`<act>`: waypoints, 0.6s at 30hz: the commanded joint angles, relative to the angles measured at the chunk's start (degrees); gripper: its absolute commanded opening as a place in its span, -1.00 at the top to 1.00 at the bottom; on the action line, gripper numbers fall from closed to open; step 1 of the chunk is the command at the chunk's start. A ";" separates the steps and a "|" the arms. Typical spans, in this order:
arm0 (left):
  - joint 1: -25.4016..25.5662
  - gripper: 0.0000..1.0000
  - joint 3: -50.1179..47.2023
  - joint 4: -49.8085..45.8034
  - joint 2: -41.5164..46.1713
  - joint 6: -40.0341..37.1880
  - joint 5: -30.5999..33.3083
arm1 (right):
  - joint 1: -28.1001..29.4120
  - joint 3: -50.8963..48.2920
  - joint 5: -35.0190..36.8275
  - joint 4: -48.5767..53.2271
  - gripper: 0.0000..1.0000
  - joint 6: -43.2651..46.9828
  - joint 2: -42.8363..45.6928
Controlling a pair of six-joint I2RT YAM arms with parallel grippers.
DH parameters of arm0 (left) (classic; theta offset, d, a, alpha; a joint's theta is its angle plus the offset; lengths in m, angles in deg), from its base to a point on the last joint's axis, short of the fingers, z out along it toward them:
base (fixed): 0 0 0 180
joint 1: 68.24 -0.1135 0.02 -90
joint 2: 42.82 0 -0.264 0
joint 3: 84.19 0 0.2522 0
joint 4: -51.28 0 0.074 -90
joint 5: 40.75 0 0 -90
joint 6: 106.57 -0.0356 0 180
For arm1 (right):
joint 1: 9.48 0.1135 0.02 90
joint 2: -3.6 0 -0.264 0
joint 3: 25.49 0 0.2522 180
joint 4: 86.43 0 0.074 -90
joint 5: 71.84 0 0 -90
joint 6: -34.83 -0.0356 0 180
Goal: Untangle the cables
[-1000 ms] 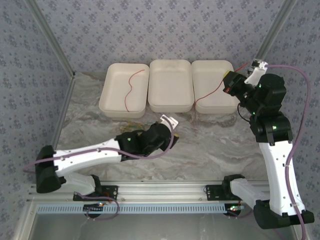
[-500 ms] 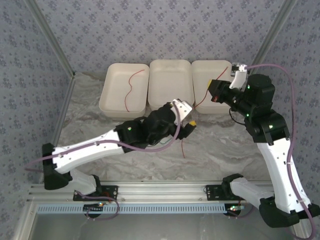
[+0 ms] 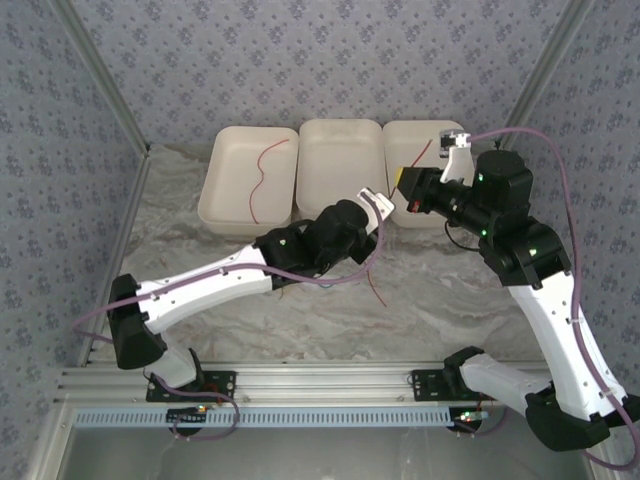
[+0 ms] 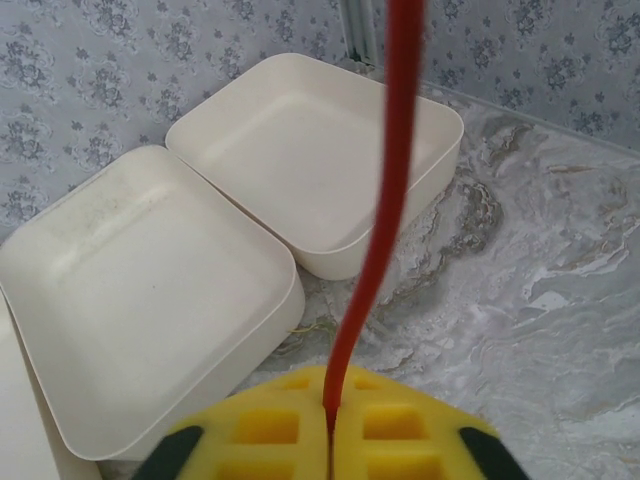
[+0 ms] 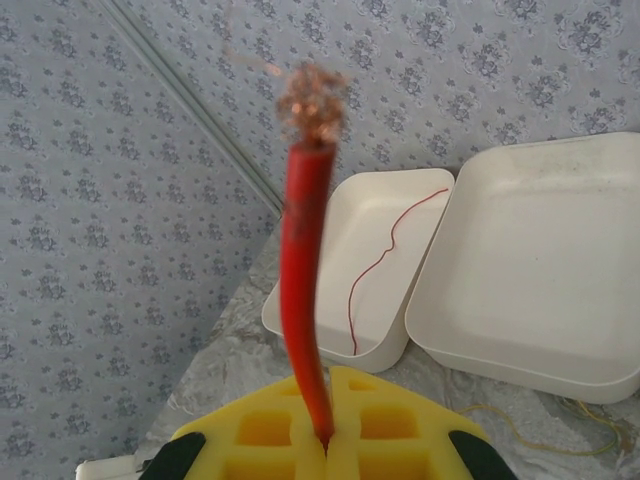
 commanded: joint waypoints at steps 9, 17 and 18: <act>-3.74 1.00 -4.63 3.38 6.77 5.52 -8.36 | 0.65 1.64 0.04 -2.33 1.00 -1.05 -0.64; -16.53 1.00 -7.92 3.62 13.68 16.58 -22.47 | 2.79 1.99 1.60 -1.26 -0.57 0.35 0.62; -19.55 1.00 -8.27 3.47 14.34 18.19 -24.80 | 3.38 1.78 2.01 -0.94 -0.57 0.43 1.07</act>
